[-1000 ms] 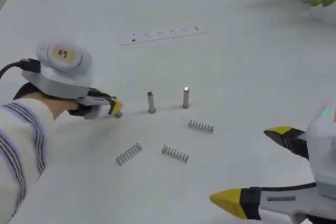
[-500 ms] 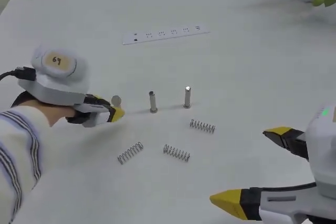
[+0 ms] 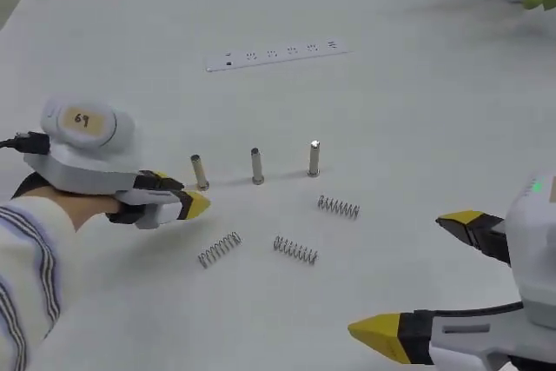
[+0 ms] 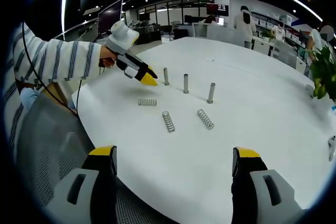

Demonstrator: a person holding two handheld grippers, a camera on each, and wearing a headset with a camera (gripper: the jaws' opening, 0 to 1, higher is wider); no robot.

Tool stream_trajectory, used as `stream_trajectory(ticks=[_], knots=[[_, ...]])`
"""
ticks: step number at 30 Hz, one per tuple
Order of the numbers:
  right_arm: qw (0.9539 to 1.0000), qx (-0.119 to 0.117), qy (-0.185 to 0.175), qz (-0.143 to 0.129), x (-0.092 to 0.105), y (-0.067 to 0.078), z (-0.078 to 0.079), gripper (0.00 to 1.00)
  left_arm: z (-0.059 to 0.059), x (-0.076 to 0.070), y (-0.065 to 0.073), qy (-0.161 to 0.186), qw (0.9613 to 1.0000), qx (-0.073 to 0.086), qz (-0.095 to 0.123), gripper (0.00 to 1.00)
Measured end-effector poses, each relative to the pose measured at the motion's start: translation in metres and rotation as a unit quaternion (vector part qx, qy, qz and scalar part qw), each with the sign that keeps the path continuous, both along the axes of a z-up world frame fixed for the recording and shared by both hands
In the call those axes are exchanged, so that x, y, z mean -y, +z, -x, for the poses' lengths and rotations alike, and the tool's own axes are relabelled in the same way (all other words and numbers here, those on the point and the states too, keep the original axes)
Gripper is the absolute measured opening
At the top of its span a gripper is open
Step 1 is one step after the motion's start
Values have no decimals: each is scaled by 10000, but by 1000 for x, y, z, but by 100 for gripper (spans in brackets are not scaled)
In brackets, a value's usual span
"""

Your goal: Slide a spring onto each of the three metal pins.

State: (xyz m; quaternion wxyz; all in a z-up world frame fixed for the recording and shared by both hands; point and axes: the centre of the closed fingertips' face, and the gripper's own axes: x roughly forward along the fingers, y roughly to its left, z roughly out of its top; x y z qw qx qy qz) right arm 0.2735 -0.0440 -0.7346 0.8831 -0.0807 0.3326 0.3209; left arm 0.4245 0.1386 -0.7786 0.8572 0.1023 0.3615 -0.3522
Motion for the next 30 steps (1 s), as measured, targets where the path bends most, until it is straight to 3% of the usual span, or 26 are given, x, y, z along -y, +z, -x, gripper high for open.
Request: stream_trajectory(ticks=[4,11,18,24,30], knots=[[10000,4,-14,-9,0,0,-1,90,8,2,-3,-98,9999,-49,-78,22],[10000,-14,-10,-29,-1,0,-1,90,21,8,-7,-217,9996,-173,-1,23],[10000,-37,-7,-55,-2,-1,0,91,36,11,-11,-380,9990,-183,-110,23],[10000,-36,-32,-60,-2,-1,-1,93,50,16,-11,-518,9984,-236,-75,23],[9999,-19,-82,-75,-2,0,-3,97,57,16,-17,-626,9976,-276,-128,23]])
